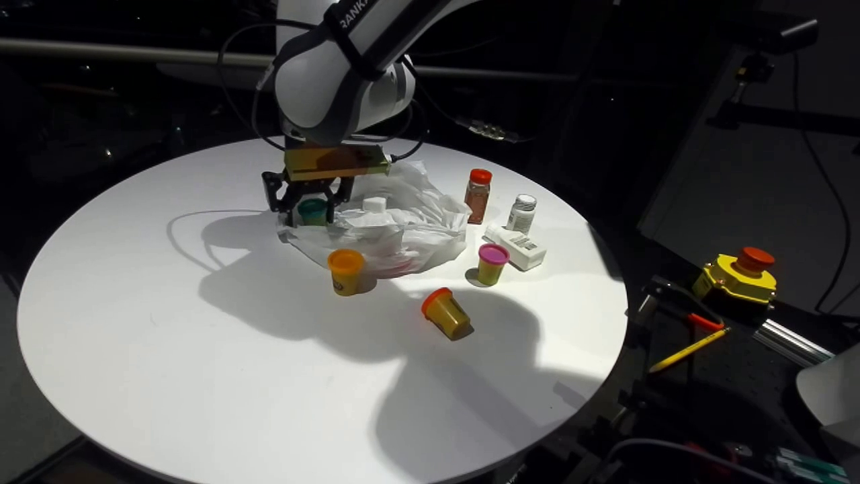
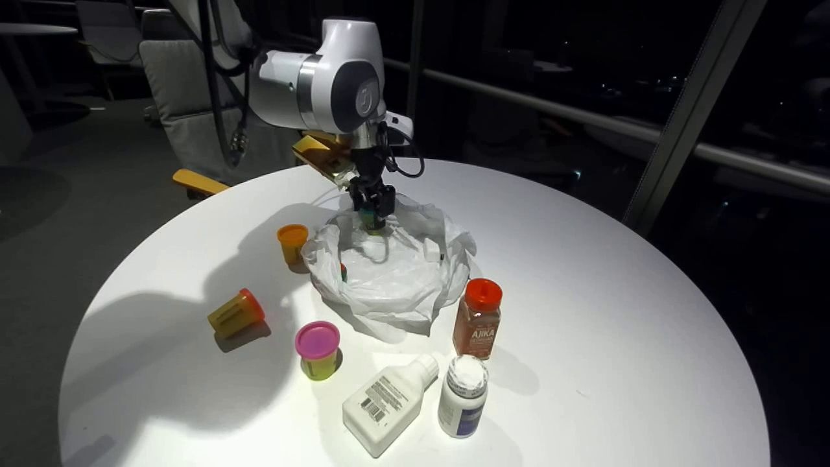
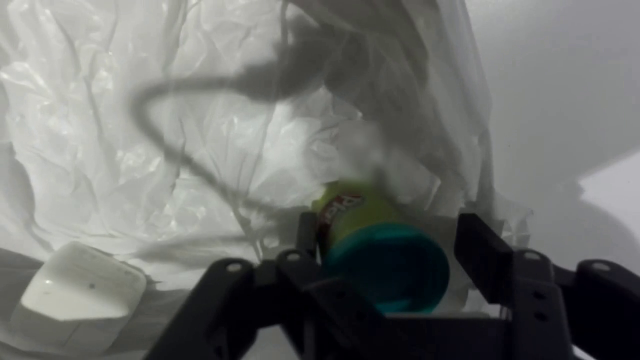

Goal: Remove all the contents from the plastic bag.

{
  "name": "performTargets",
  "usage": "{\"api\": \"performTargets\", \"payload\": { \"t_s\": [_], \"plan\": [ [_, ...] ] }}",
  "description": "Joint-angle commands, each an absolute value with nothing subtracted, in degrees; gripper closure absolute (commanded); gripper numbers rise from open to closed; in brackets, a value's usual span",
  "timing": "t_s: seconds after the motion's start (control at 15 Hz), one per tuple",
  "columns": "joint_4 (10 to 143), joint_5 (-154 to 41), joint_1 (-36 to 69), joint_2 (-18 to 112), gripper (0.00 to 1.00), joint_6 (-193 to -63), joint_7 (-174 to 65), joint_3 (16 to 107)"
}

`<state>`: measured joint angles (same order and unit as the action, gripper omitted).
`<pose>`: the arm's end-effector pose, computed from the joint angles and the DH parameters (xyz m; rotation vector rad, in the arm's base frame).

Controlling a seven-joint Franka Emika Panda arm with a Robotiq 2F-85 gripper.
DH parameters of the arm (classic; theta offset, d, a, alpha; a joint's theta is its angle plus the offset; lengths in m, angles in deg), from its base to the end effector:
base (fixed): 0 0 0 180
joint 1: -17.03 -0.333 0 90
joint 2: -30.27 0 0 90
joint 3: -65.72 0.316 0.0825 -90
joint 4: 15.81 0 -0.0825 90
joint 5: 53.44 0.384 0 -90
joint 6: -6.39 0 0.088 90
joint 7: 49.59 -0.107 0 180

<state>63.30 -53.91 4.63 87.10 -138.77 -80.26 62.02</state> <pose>0.7301 0.1224 0.1277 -3.0827 0.5347 -0.2700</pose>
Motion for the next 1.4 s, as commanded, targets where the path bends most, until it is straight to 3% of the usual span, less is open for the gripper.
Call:
{"api": "performTargets", "payload": {
  "t_s": [0.0,0.2,0.8,1.33],
  "plan": [
    [66.2,-52.5,3.5,84.7,0.58,-139.1,-82.3,60.1],
    [69.7,-52.9,2.4,82.0,0.77,-138.5,-86.0,58.5],
    [82.5,-59.6,-4.3,68.7,0.77,-137.7,-99.7,51.6],
    [69.8,-53.7,6.8,83.3,0.77,-136.5,-92.2,59.6]
  ]
}}
